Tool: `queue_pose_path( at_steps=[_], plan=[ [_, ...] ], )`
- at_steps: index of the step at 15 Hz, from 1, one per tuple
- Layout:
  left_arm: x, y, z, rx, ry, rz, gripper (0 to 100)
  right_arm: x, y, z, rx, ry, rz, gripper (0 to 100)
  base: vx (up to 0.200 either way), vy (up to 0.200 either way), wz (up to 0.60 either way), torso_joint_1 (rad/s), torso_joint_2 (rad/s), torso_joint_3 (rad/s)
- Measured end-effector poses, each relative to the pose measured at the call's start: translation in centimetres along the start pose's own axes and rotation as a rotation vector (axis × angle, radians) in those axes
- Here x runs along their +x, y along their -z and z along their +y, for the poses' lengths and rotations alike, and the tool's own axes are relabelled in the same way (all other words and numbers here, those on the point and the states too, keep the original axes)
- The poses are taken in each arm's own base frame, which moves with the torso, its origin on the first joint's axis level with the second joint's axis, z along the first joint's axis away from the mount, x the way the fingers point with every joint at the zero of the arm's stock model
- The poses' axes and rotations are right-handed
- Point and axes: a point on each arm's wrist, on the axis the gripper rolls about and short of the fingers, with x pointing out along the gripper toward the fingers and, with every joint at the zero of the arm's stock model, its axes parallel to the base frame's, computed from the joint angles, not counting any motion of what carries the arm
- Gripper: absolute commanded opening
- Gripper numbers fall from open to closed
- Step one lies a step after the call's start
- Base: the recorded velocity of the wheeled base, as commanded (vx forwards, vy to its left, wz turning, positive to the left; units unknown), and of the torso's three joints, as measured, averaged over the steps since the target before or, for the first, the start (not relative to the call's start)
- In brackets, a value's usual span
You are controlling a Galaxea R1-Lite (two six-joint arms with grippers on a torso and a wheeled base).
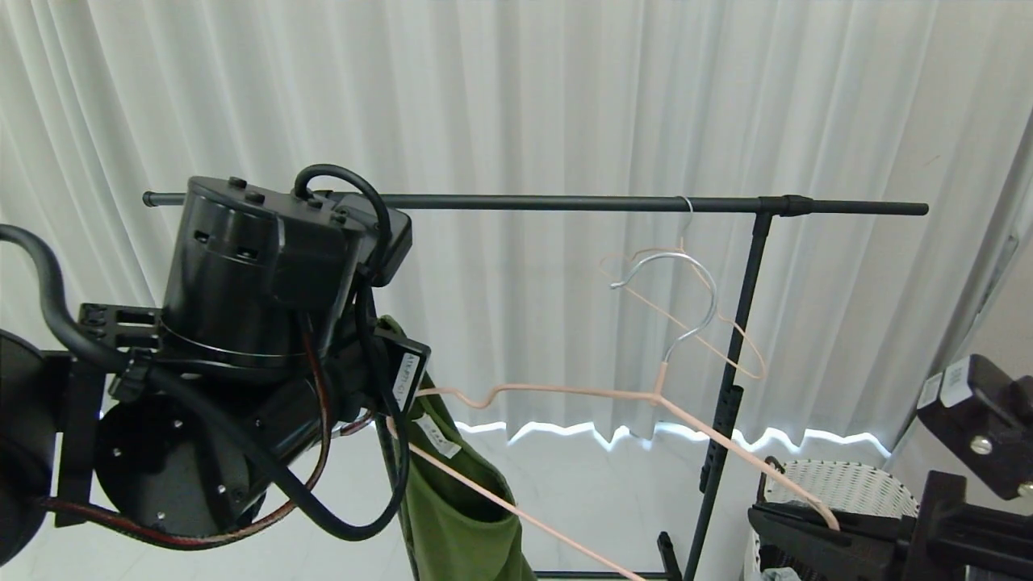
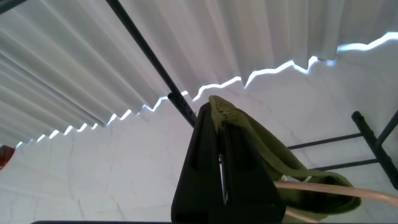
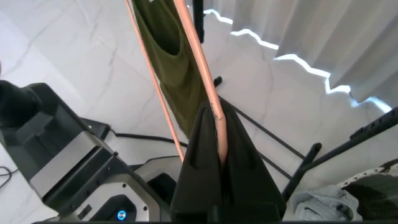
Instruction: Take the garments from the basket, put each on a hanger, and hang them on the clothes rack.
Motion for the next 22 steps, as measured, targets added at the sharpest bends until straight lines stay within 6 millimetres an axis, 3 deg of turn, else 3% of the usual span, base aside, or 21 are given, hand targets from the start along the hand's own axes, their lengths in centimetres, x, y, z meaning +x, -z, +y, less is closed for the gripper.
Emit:
queue_pose_path(
  at_steps=[10, 16, 22],
  plan=[
    [0.5, 0.0, 0.1, -0.004, -0.014, 0.011, 0, 1.1, -0.7, -0.4, 0.03, 0.038, -0.044, 0, 0.0, 0.0, 0.0, 0.0, 0.0, 0.0],
    [0.5, -0.1, 0.2, -0.007, -0.014, 0.009, 0, 3.6, -1.1, 0.3, 0.05, 0.054, -0.086, 0, 0.0, 0.0, 0.0, 0.0, 0.0, 0.0],
    [1.3, -0.6, 0.6, -0.059, -0.043, 0.013, 0, 6.6, -0.2, 1.1, 0.085, 0.077, -0.019, 0, 0.0, 0.0, 0.0, 0.0, 0.0, 0.0]
  ],
)
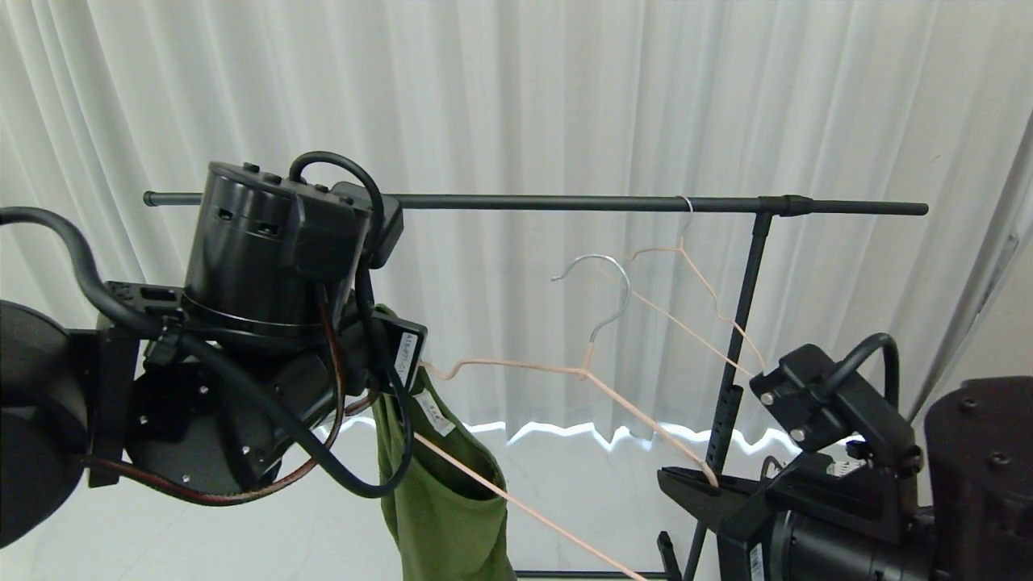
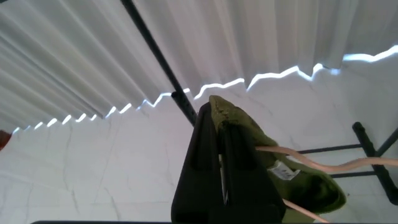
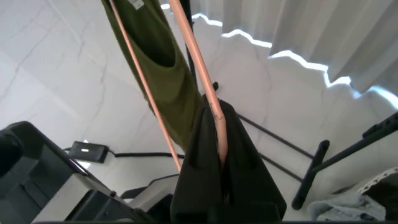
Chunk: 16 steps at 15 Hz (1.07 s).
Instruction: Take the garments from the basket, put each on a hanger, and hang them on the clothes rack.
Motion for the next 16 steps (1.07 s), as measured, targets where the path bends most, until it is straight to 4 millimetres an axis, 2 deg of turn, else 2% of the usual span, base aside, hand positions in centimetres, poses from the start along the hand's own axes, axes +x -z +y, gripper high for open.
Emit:
queue_pose_path(
  at_steps=[4, 8, 16],
  plan=[
    [1.7, 0.3, 0.9, -0.049, -0.061, 0.04, 0, 2.1, -0.5, 0.8, 0.103, 0.102, -0.031, 0, 0.0, 0.0, 0.0, 0.0, 0.0, 0.0],
    [2.2, 0.5, 0.7, -0.076, -0.067, 0.054, 0, 3.7, -1.1, 1.6, 0.131, 0.118, -0.048, 0, 0.0, 0.0, 0.0, 0.0, 0.0, 0.0],
    [0.0, -0.5, -1.6, -0.087, 0.037, -0.01, 0, 6.0, -0.7, 2.5, 0.11, 0.104, -0.047, 0, 0.0, 0.0, 0.0, 0.0, 0.0, 0.0]
  ],
)
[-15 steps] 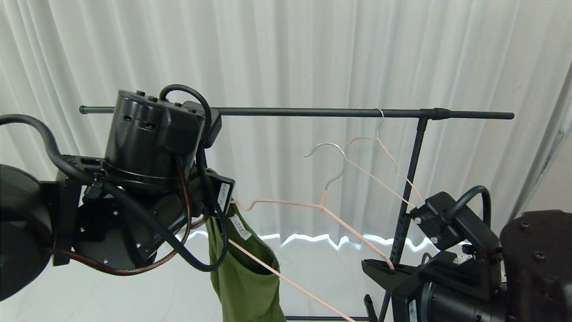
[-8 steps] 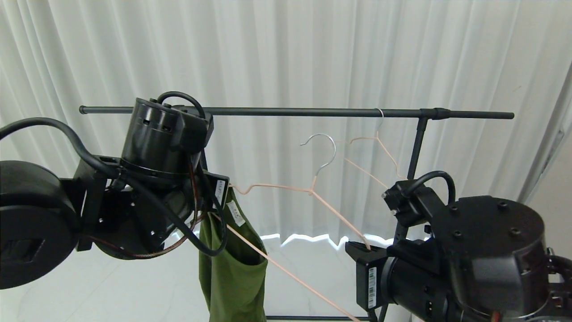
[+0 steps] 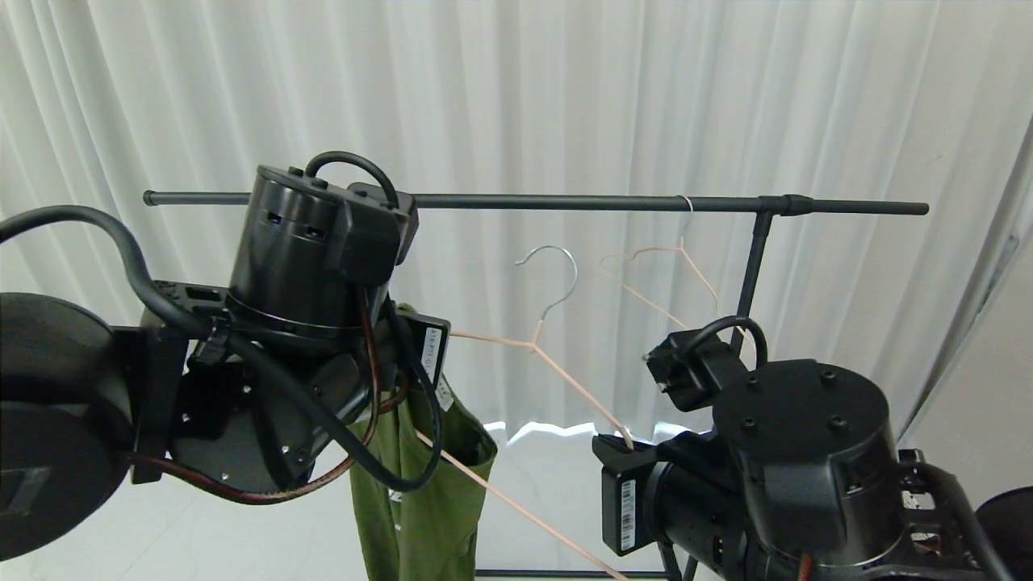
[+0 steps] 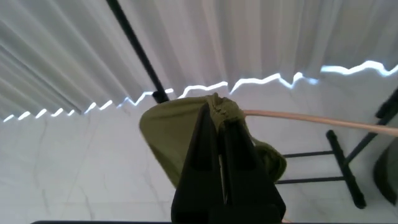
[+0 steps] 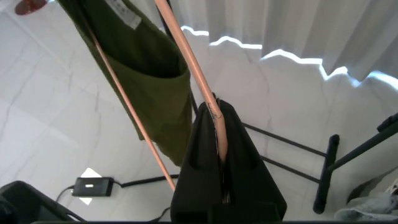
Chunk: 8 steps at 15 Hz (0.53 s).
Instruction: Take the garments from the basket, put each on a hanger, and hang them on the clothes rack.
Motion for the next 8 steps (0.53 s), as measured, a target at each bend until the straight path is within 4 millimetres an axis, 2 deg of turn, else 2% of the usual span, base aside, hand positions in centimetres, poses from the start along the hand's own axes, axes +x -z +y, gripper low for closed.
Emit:
queue_pose_path(
  at_steps=[5, 8],
  plan=[
    [-3.0, -0.6, -2.1, -0.003, 0.123, -0.063, 0, 0.7, 0.4, 0.3, -0.038, -0.007, -0.002, 0, 0.0, 0.0, 0.0, 0.0, 0.0, 0.0],
    [-4.8, -0.7, -3.0, 0.004, 0.191, -0.092, 0, 0.6, 1.0, 1.2, -0.052, -0.038, 0.001, 0, 0.0, 0.0, 0.0, 0.0, 0.0, 0.0]
  ],
)
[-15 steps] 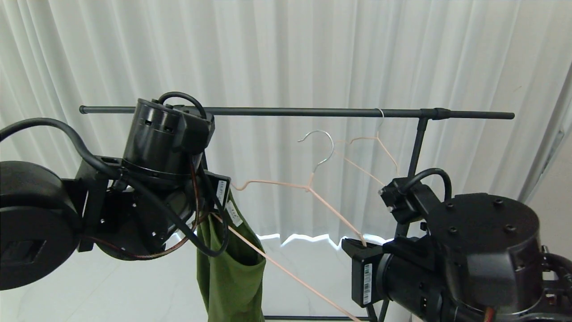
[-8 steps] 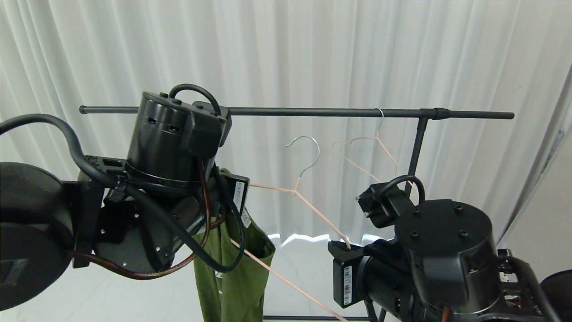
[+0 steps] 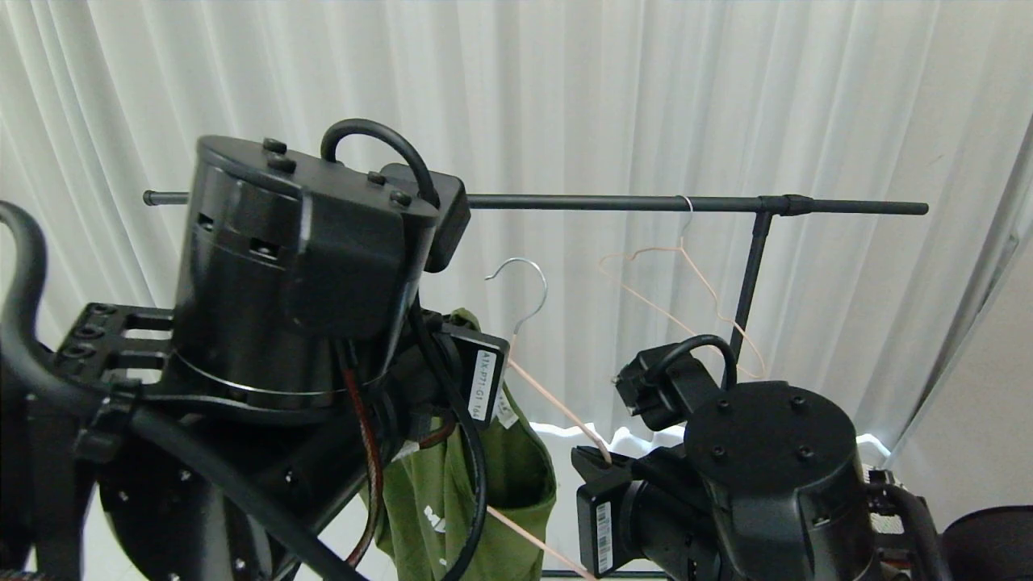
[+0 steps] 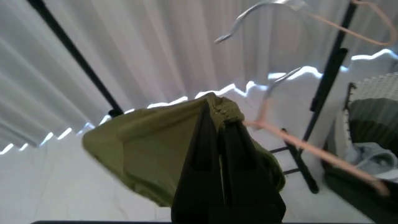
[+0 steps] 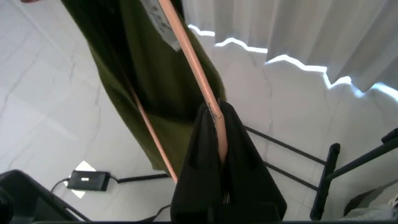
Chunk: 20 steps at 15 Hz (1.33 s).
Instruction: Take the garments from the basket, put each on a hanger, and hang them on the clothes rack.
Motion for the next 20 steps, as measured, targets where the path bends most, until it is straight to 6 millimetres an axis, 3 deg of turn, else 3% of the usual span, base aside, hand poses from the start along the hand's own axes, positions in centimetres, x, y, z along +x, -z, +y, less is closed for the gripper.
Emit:
queue_pose_path(
  at_steps=[6, 13, 17, 18, 20],
  plan=[
    [-2.0, -0.3, -0.9, 0.003, 0.074, -0.036, 0, -0.3, 0.1, 0.2, -0.004, -0.005, -0.003, 0, 0.0, 0.0, 0.0, 0.0, 0.0, 0.0],
    [-3.3, 0.0, -0.5, -0.001, 0.098, -0.053, 0, -2.5, -2.8, -0.1, -0.043, 0.024, -0.183, 0, 0.0, 0.0, 0.0, 0.0, 0.0, 0.0],
    [-3.6, -0.1, -0.4, -0.012, 0.105, -0.067, 0, -3.0, -3.2, -0.2, -0.088, 0.005, -0.268, 0, 0.0, 0.0, 0.0, 0.0, 0.0, 0.0],
    [-3.6, 0.0, -0.4, -0.011, 0.105, -0.066, 100, -3.1, -3.0, -0.4, -0.108, 0.006, -0.279, 0, 0.0, 0.0, 0.0, 0.0, 0.0, 0.0],
    [-3.7, 0.3, -0.3, -0.007, 0.105, -0.062, 100, -3.3, -2.7, -0.7, -0.138, 0.01, -0.285, 0, 0.0, 0.0, 0.0, 0.0, 0.0, 0.0]
  ],
)
